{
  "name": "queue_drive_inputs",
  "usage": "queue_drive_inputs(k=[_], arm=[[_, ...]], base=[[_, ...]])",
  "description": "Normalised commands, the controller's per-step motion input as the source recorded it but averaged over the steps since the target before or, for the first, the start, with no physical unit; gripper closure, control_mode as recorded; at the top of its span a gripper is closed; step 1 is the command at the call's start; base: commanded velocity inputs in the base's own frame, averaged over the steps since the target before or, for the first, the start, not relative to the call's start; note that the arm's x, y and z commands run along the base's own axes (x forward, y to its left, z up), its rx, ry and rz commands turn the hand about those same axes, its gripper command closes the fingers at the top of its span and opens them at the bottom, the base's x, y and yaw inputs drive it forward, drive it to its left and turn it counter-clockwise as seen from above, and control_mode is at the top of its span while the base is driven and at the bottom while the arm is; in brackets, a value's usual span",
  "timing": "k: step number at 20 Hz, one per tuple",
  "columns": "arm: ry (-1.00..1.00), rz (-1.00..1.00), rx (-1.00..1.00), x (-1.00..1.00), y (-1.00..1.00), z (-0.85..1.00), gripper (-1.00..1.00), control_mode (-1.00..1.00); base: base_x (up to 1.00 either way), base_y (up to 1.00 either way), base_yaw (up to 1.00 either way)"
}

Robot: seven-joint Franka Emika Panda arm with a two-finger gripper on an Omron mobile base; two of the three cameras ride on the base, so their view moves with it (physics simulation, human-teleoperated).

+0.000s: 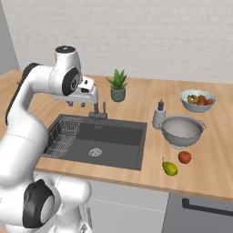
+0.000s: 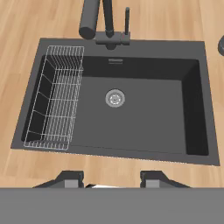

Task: Put the colander in the sink, put the banana, pear, orange in the colander, and turn on the sink faucet and pour water over the colander.

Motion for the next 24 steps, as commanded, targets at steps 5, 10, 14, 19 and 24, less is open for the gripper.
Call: queue_drive_inputs(k=[5,10,14,19,24], arm=[[-0.03,0.00,-0.02,-0.20,-0.06,-0.09,-1.00,-1.00],[-0.02,-0.01,-0.02,-0.33,-0.34,-0.06,-1.00,-1.00],[0.00,0.00,-0.01,-0.31,-0.45,-0.01,-1.00,-1.00],[0.00,0.00,-0.07,-0.25,-0.38,-0.01,-1.00,-1.00],[0.00,0.00,-0.09,-0.20,-0.31,-0.04,-1.00,-1.00]], base=[[0.00,0.00,0.00],[0.00,0.00,0.00],[0.00,0.00,0.00],[0.00,0.00,0.00],[0.00,0.00,0.00]])
